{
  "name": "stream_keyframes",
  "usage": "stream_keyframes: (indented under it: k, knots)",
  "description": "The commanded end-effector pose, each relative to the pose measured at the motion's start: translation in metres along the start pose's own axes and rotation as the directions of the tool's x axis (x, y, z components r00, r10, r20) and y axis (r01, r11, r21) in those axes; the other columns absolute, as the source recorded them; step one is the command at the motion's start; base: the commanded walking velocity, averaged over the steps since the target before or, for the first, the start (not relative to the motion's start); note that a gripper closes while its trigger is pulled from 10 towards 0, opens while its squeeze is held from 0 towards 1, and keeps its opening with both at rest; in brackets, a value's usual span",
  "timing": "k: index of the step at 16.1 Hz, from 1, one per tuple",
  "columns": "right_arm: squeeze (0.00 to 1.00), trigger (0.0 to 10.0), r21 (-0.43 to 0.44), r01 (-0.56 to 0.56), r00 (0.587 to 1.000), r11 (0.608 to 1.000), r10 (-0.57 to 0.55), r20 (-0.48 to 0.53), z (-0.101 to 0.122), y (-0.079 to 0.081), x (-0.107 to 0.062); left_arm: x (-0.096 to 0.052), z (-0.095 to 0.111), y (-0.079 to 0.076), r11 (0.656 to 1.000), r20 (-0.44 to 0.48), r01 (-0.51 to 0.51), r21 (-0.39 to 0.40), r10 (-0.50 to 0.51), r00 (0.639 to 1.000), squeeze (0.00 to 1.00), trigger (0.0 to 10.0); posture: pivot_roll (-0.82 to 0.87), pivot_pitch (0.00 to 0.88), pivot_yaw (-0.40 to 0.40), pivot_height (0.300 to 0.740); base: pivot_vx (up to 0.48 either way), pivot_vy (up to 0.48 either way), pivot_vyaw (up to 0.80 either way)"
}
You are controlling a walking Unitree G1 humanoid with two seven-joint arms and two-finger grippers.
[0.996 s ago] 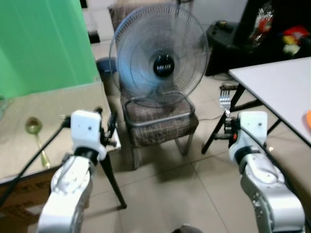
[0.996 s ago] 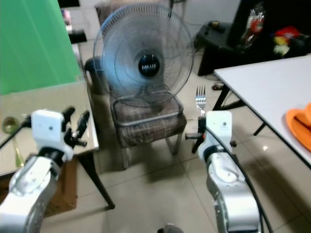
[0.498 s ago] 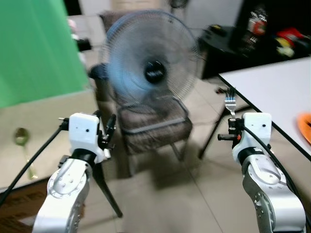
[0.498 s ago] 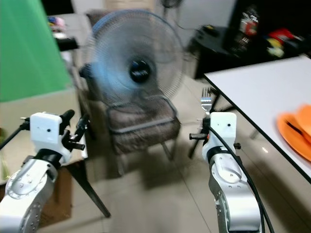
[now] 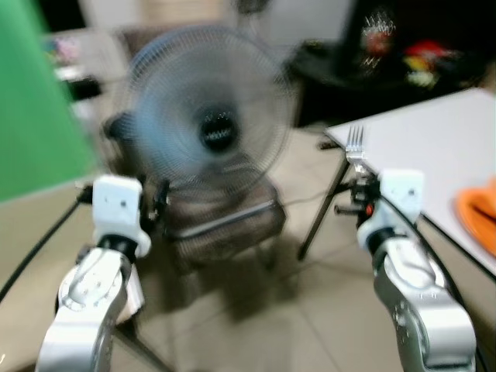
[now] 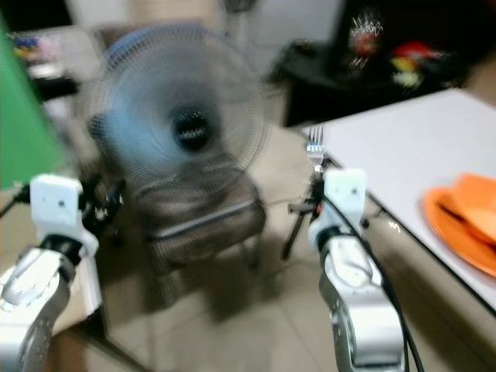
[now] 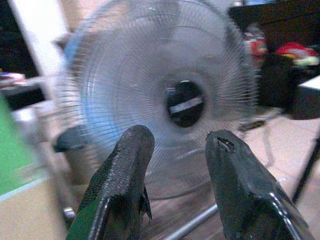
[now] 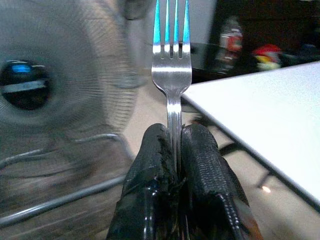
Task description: Setting the table
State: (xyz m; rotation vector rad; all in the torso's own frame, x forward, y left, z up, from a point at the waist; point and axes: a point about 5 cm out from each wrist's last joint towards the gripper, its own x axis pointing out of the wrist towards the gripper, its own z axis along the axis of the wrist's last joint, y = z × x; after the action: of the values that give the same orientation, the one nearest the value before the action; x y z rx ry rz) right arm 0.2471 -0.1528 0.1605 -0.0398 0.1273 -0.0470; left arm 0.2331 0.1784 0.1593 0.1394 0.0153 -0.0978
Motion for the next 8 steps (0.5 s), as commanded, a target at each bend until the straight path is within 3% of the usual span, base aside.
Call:
stream_keyframes:
  k: [1, 8]
  knots:
    - [0.00, 10.0, -0.013, 0.053, 0.998, 0.998, -0.053, 0.027, 0.0046, -0.0114, -0.0010, 0.0035, 0.0063, -0.0073, 0.999, 0.026, 0.037, -0.014, -0.037, 0.999, 0.00, 10.0, 0.02, 0.000, -0.001, 0.740, 0.398, 0.000, -0.80]
    - [0.00, 10.0, -0.019, 0.061, 0.996, 0.998, -0.059, 0.060, 0.0102, -0.0111, -0.0048, 0.0067, 0.0071, -0.0092, 0.998, 0.031, 0.057, -0.022, -0.056, 0.998, 0.00, 10.0, 0.01, 0.000, 0.006, 0.740, 0.417, 0.000, -0.80]
